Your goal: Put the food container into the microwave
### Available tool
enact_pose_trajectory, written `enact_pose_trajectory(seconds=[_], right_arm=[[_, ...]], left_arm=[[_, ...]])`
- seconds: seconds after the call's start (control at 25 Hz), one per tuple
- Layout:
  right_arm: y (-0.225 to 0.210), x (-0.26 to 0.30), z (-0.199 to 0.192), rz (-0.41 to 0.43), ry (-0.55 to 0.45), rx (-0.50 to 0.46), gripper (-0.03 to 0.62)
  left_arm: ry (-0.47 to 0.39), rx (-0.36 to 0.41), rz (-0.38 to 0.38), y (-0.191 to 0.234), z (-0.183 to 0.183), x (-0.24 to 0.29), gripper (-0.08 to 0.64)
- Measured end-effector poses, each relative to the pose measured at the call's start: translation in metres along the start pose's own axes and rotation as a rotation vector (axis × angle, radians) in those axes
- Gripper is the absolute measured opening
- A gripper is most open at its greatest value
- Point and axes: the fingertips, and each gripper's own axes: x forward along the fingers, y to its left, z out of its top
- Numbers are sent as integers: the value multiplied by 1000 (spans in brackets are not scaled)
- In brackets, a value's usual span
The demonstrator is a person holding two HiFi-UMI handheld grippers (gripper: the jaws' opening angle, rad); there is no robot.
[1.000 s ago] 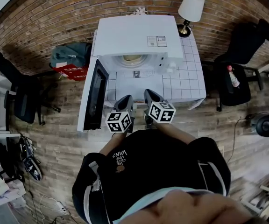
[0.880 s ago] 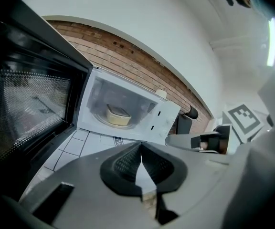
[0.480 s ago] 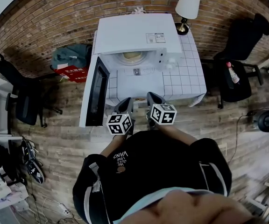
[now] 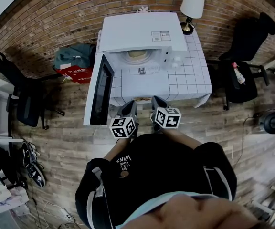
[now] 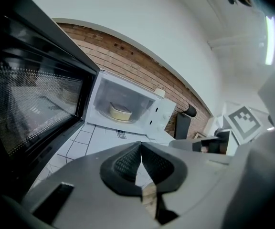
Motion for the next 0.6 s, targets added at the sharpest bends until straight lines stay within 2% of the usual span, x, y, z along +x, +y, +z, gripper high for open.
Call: enact_pose_trajectory(seconds=[0.6], right_arm=[[16, -1, -7, 1, -9, 0, 5]], left_arm=[[-24, -10, 4, 11, 1, -14, 12]])
